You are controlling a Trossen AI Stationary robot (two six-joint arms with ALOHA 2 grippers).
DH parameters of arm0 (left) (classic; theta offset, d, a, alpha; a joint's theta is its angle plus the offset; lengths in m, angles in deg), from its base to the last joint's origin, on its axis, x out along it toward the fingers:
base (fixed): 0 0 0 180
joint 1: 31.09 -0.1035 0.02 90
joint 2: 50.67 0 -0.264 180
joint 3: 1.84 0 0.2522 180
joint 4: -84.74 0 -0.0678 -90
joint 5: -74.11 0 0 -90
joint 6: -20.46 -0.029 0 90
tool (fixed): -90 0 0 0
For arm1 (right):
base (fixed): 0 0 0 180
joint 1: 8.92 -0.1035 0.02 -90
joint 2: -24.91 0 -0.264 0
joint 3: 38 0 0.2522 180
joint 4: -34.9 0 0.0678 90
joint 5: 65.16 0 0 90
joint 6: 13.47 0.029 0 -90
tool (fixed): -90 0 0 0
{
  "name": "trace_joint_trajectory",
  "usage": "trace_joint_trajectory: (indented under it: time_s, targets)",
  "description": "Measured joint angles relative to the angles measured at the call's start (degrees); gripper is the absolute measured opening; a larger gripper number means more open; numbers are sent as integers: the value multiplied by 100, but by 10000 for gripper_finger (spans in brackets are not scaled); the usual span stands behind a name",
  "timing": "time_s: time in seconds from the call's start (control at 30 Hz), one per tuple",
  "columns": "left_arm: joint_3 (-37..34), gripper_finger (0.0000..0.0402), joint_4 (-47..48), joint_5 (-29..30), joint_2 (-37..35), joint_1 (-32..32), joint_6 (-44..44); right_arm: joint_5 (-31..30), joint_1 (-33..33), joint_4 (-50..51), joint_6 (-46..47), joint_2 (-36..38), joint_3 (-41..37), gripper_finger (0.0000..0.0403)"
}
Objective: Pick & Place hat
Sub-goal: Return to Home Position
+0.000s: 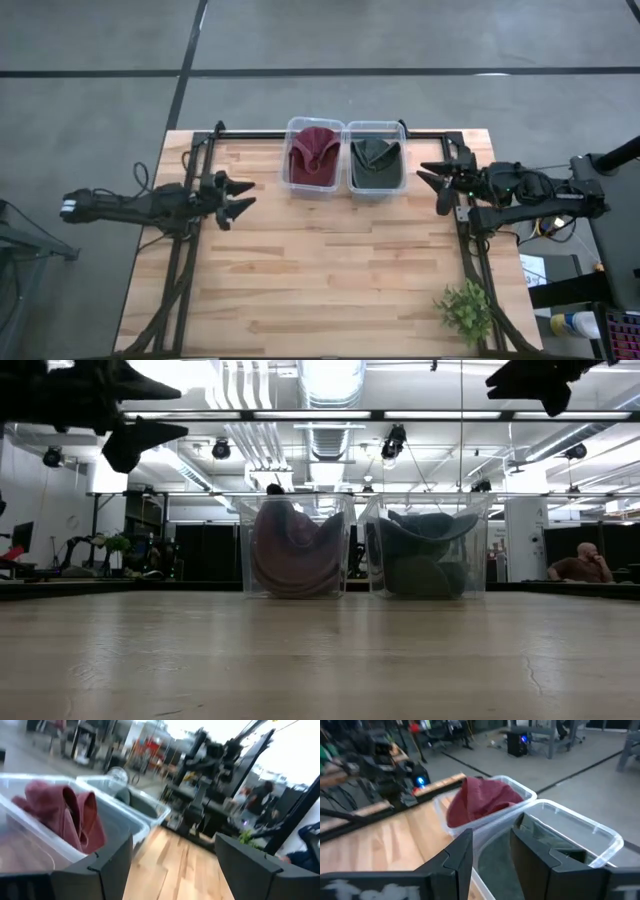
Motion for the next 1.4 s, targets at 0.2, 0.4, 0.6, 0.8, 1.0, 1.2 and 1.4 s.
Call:
trace_joint_trajectory:
  time_s: [0.2, 0.4, 0.6, 0.8, 1.0, 1.2, 1.4]
  targets:
    - [-737, 275, -382, -2, -788, 0, -134, 52, -1, -550, -18, 697, -710, 123]
    - [-1270, 275, -334, -15, -1300, 0, 85, 54, -1, -848, 1, 1196, -1268, 123]
    - [-1268, 275, 300, -17, -1411, 0, 332, 17, 1, -841, 111, 1542, -1719, 123]
    - [-1276, 275, 642, -91, -1322, -2, 829, 10, 1, -831, 318, 1731, -2107, 123]
    - [-1276, 275, 659, -82, -1230, -2, 295, 36, 1, -1139, 315, 1722, -2622, 123]
    - [-1279, 275, 680, -65, -1228, -2, -129, 521, 1, -3195, -689, 1725, -3479, 123]
    - [-1283, 275, 696, -60, -1225, -7, -378, 1192, 3, -4082, -696, 1721, -4170, 123]
